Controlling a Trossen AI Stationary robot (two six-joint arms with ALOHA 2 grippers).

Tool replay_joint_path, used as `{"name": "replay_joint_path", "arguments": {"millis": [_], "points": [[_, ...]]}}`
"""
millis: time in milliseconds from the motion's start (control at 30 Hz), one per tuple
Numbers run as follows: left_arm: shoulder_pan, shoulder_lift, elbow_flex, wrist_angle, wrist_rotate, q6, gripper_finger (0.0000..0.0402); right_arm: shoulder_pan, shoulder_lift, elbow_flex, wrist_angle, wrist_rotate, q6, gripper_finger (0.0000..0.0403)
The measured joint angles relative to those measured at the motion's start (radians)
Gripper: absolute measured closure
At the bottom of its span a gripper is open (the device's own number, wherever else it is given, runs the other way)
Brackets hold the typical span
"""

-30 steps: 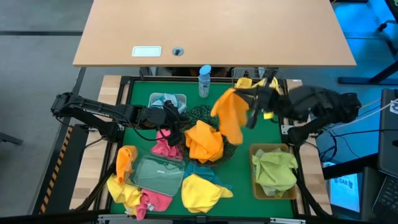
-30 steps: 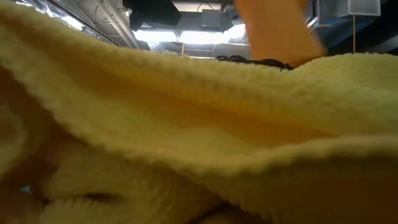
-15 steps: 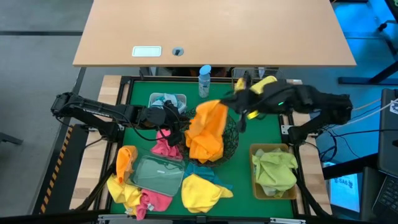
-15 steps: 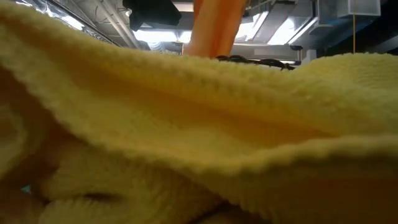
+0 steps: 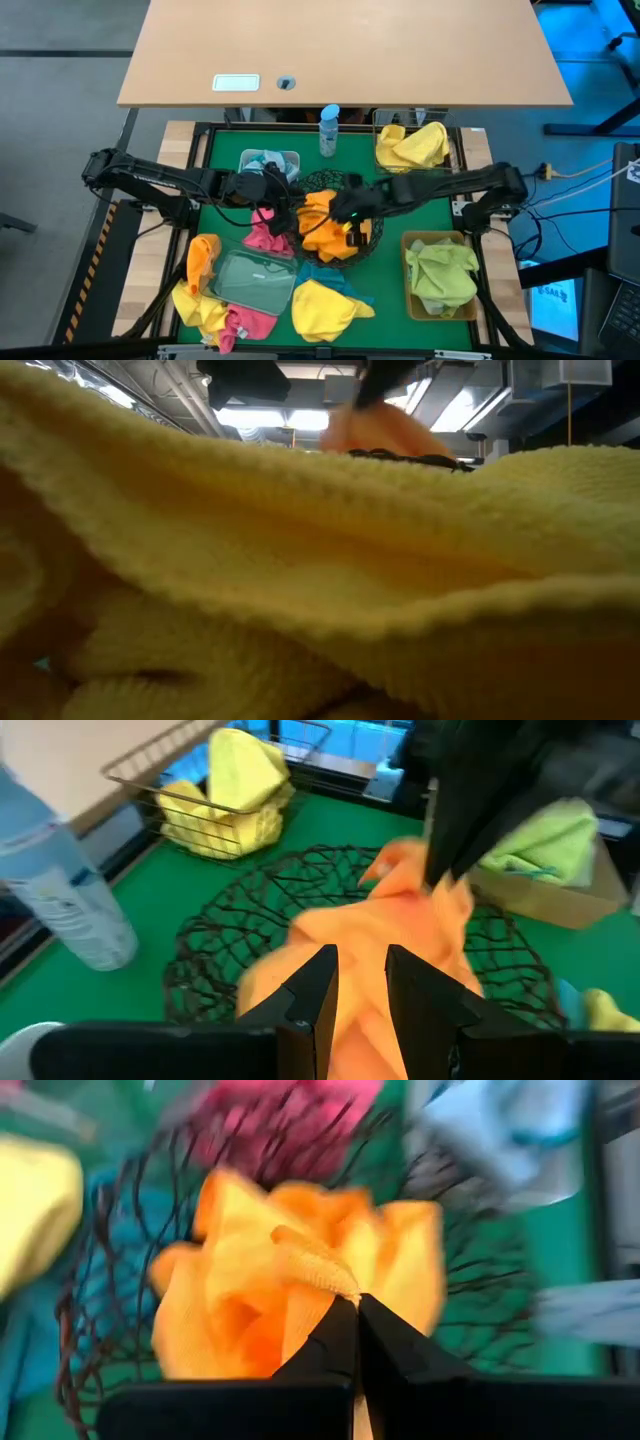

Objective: Sort microfiber towel by color & place in baskets
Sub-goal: Put the orange microfiber towel into the circle wire basket

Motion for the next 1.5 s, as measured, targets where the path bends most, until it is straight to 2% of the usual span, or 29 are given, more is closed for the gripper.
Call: {"name": "replay_joint_path", "arguments": {"millis": [167,433,667,767,933,1133,1267,1500], "points": [[0.000,-0.014,0.000,-0.014,0.101,0.001,0.0317,0.001,0.082,-0.034,-0.009,-0.027,0.000,0.0400],[0.000,-0.017,0.000,-0.180,0.261,-0.066,0.0317,0.000,0.160,-0.040,-0.008,-0.027,-0.007,0.0400],[0.000,-0.017,0.000,-0.296,0.269,-0.164,0.0290,0.000,0.162,-0.040,-0.010,-0.027,-0.007,0.0395],[0.000,-0.012,0.000,-0.340,0.269,-0.204,0.0265,0.000,0.162,-0.040,-0.009,-0.027,-0.007,0.0369],[0.000,0.000,0.000,-0.475,0.269,-0.270,0.0229,0.000,0.162,-0.040,-0.010,-0.027,-0.007,0.0302],[0.000,0.031,-0.021,-0.595,0.265,-0.360,0.0212,0.000,0.162,-0.040,-0.010,-0.027,-0.007,0.0237],[0.000,0.045,-0.061,-0.590,0.265,-0.392,0.0211,0.000,0.162,0.010,-0.068,-0.026,-0.007,0.0220],[-0.002,0.061,-0.109,-0.583,0.265,-0.401,0.0211,0.000,0.161,0.159,-0.189,-0.025,-0.008,0.0217]]}}
